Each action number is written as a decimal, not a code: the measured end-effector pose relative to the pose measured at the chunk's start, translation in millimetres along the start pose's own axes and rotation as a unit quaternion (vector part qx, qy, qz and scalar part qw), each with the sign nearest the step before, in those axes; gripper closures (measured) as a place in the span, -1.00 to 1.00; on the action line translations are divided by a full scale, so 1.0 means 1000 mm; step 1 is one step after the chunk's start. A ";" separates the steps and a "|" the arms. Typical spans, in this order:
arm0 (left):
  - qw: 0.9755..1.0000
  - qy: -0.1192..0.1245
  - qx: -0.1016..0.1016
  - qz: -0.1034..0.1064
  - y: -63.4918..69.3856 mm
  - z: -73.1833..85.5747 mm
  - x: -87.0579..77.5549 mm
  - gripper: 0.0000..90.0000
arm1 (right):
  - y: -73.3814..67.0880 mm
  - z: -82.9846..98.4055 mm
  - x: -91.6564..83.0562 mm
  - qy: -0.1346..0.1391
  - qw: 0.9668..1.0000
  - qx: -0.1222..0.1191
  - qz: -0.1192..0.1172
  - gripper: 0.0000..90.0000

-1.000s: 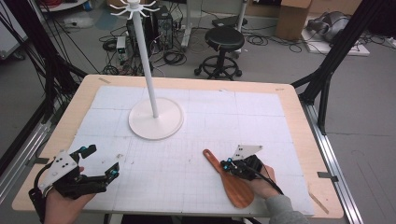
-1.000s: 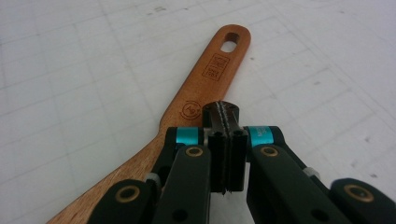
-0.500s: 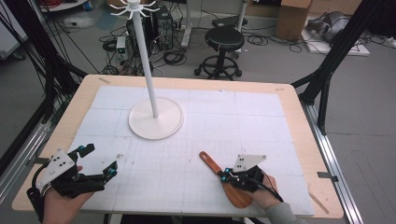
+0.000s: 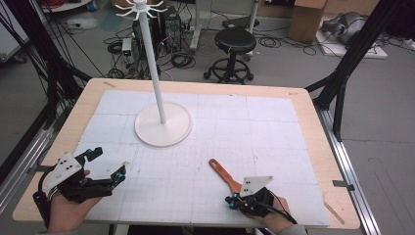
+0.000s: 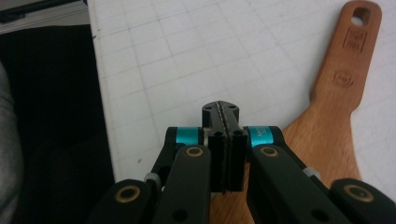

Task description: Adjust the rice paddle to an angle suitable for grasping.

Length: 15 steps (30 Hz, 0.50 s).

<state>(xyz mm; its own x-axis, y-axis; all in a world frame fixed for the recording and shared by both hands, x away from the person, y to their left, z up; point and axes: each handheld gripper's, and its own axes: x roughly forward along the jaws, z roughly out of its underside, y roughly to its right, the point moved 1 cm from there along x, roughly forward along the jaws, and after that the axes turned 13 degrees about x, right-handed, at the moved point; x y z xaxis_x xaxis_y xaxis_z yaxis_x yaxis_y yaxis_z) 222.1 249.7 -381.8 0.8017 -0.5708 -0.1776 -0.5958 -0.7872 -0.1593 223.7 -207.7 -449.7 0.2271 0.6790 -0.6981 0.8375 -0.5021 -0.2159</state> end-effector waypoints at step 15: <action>1.000 0.002 0.000 -0.003 0.000 -0.001 -0.002 -0.96 | 0.009 0.012 -0.019 -0.007 0.999 0.010 0.031 1.00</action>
<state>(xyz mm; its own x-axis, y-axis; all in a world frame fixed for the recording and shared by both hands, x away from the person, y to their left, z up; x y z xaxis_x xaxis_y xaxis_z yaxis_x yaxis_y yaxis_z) 219.9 250.5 -380.7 0.8057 -0.5667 -0.1720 -0.5906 -0.7907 -0.1613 221.2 -231.6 -447.2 0.2709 0.6389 -0.7201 0.8121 -0.5533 -0.1854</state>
